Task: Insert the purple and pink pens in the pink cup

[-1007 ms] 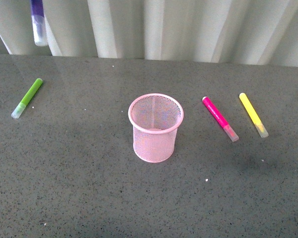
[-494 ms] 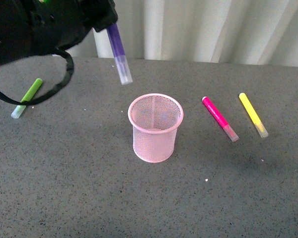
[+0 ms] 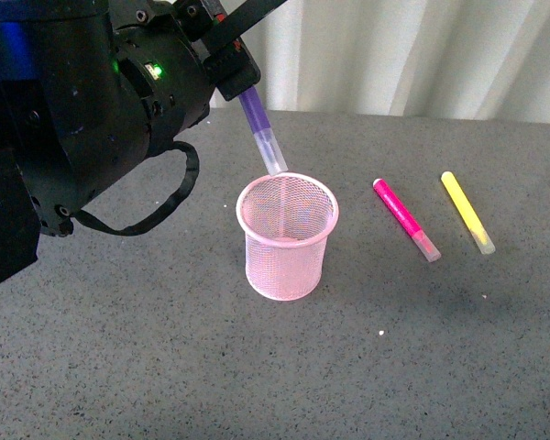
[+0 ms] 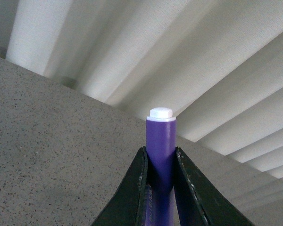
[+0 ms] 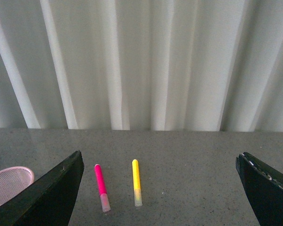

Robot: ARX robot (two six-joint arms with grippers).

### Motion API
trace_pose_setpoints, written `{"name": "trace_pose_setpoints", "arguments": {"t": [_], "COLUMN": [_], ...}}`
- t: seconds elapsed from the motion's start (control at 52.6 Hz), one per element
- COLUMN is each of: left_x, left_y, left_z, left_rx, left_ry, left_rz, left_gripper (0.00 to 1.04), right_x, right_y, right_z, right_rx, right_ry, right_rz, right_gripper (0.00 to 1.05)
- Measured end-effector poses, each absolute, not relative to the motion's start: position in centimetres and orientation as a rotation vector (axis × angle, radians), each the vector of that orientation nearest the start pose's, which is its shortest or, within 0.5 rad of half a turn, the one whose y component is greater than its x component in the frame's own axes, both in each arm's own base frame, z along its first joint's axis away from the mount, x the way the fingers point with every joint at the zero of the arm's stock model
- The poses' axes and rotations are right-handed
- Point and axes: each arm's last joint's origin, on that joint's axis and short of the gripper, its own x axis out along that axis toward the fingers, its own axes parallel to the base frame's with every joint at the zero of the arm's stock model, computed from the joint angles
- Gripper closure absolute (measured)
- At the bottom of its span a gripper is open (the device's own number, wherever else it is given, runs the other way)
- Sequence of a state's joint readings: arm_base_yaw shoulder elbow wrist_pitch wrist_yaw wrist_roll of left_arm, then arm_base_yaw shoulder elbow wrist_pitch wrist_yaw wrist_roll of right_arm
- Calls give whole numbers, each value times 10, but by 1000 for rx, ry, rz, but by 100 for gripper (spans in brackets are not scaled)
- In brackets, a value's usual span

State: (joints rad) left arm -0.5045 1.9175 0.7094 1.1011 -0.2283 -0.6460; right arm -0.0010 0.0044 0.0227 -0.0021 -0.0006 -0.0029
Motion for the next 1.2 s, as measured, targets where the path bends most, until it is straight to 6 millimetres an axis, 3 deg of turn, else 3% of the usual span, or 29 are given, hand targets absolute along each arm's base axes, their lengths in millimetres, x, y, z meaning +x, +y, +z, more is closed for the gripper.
{"name": "trace_pose_setpoints", "arguments": {"t": [0.437,0.931,1.197], "left_x": [296,296,297], "left_y": [-176,-177,-175], "left_z": [112,105,107], "left_rx": [-603,-592,-583], "left_ry": [202,206,190], "left_rz": [-243,-235,-246], "left_gripper": [92,92,49], "right_x": [97,97,97], "right_y": [0,0,0], "right_z": [171,171,171], "right_rx": [-3,-3,-3], "right_ry": [-16,-16,-16], "right_rz": [0,0,0], "right_gripper": [7,7,7]}}
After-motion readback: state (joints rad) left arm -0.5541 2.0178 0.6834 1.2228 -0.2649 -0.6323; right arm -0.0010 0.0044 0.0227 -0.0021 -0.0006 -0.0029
